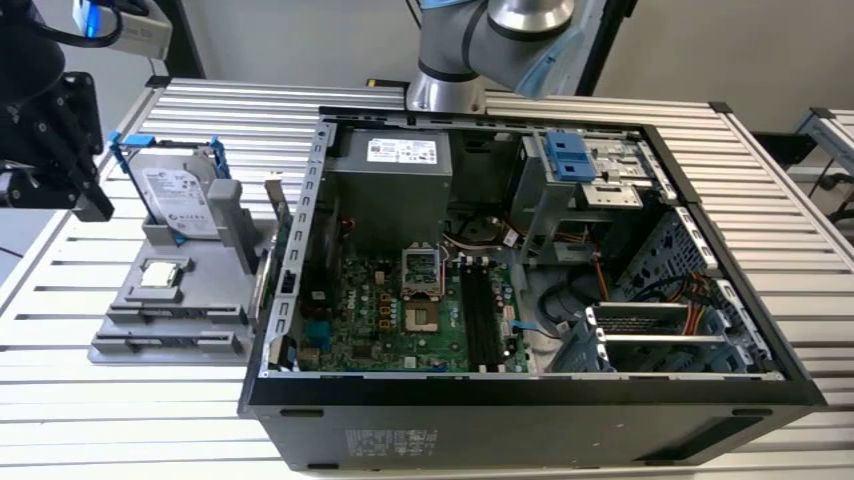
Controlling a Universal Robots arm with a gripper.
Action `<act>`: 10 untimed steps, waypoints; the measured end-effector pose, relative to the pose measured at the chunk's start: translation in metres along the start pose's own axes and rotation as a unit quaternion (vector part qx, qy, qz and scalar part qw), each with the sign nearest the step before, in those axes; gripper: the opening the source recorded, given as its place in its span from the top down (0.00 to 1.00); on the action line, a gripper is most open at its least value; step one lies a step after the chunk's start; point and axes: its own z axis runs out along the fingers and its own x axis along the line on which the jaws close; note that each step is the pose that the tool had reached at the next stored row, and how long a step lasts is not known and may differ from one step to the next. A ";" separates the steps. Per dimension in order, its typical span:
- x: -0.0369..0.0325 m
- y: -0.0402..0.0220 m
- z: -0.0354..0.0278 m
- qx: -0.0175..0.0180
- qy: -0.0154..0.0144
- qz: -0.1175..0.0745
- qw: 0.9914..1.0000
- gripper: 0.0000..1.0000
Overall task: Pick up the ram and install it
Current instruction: 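Pick up the ram and move it above insertion slot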
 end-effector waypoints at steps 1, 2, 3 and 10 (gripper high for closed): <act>0.0000 0.0000 0.0000 0.000 0.000 0.001 1.000 1.00; 0.0000 0.0000 0.0000 0.000 0.000 0.003 1.000 1.00; 0.0000 0.0000 0.0000 0.000 0.000 0.004 1.000 1.00; 0.0000 0.0000 0.0000 0.001 0.000 0.013 1.000 0.00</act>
